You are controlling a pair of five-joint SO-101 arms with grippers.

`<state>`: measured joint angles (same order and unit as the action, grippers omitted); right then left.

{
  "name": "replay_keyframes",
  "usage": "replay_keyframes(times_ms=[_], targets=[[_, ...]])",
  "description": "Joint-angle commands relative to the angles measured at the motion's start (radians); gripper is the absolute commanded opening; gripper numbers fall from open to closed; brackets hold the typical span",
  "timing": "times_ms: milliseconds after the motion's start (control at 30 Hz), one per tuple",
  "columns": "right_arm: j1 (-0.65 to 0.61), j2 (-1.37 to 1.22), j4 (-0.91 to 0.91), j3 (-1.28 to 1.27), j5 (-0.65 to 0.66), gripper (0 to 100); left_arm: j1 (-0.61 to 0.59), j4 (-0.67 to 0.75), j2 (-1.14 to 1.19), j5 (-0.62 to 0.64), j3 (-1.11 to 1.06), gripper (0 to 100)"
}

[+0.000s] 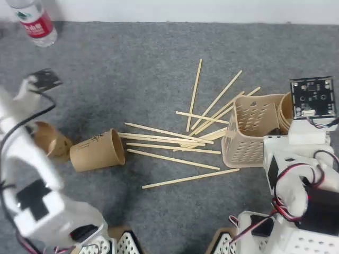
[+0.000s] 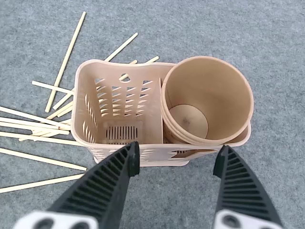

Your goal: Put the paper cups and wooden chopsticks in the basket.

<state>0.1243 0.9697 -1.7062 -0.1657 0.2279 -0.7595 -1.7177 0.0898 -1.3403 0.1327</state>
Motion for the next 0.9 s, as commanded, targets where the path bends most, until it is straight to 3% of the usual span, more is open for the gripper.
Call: replay_keyframes(times_ms=[0, 133, 233, 333, 567, 767, 867], targets=[[-0.008, -0.005, 0.013, 0.006, -0.011, 25.2, -0.058, -0.023, -0.138, -0.02, 0.001, 2], [-0.008, -0.005, 0.008, 0.005, -0.011, 25.2, -0.061, 0.08, -0.175, 0.247, -0.005, 17], [-0.008, -0.005, 0.007, 0.005, -0.009, 25.2, -0.061, 0.144, -0.175, 0.307, -0.021, 27], [-0.008, -0.005, 0.004, 0.005, -0.009, 25.2, -0.051, 0.187, -0.157, 0.304, -0.101, 27], [-0.008, -0.005, -0.019, 0.005, -0.006, 25.2, -0.075, 0.462, -0.064, 0.311, -0.216, 27], [-0.008, -0.005, -0.012, 0.005, -0.009, 25.2, -0.072, 0.446, 0.041, 0.311, -0.229, 26], [-0.008, -0.005, -0.015, 0.005, -0.009, 25.2, -0.069, 0.427, 0.074, 0.307, -0.225, 17]])
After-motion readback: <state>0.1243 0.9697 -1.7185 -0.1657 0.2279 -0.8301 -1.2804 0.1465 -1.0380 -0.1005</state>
